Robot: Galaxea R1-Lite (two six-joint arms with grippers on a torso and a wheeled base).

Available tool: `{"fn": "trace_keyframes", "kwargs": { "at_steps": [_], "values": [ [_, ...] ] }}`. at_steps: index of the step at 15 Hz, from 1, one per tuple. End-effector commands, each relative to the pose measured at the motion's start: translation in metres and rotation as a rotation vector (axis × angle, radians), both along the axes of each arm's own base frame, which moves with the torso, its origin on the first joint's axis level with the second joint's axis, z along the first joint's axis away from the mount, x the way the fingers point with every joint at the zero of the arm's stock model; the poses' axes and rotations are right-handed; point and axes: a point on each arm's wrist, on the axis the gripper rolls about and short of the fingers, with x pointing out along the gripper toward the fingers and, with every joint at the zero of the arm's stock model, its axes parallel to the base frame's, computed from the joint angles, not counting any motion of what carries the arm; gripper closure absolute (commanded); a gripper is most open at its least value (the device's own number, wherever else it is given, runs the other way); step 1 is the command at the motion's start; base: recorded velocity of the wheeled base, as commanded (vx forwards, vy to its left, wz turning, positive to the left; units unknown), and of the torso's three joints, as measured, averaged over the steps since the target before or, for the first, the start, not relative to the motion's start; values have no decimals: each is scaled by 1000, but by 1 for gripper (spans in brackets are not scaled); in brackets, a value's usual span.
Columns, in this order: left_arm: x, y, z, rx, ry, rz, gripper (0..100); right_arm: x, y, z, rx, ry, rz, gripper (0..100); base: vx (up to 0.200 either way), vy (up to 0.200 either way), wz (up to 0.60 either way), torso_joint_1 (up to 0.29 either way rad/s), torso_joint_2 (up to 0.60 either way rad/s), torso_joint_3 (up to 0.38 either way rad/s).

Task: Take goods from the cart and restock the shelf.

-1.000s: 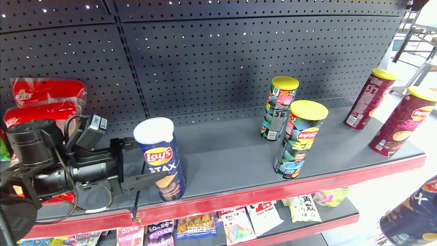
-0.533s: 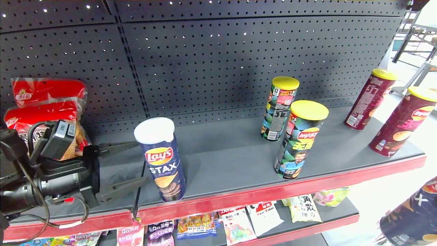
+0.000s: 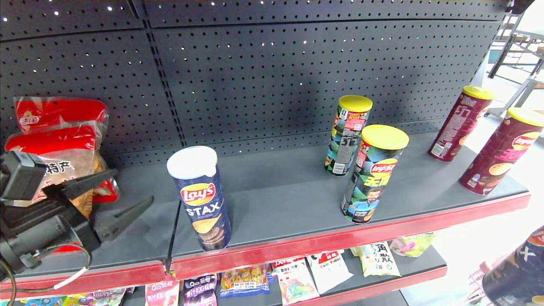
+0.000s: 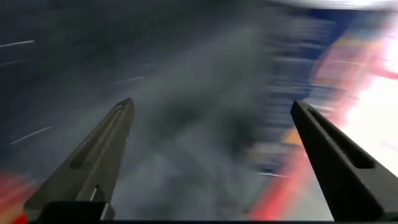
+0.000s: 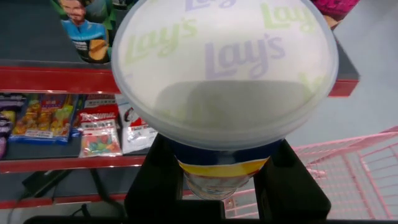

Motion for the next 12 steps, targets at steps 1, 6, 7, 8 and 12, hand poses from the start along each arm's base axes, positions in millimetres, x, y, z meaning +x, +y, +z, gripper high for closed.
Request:
{"fn": "trace_keyframes", "kwargs": {
  "at_steps": [1,6,7,8,12],
  "values": [
    [-32,4,14,15,-112,279,0,1,0,4,-28,-18,7,100,0,0,0,0,0,0],
    [-144,-1,10,117,124,403,0,-14,-3,-5,-29,-50,-27,100,0,0,0,0,0,0],
    [-171,-3,7,130,196,395,0,-17,-3,-4,-26,-62,-18,100,0,0,0,0,0,0],
    [-173,-3,7,131,199,395,0,-17,-3,-4,-26,-63,-16,100,0,0,0,0,0,0],
    [-198,-4,2,136,189,373,0,-15,-1,-2,-56,-63,51,100,0,0,0,0,0,0]
  ]
}}
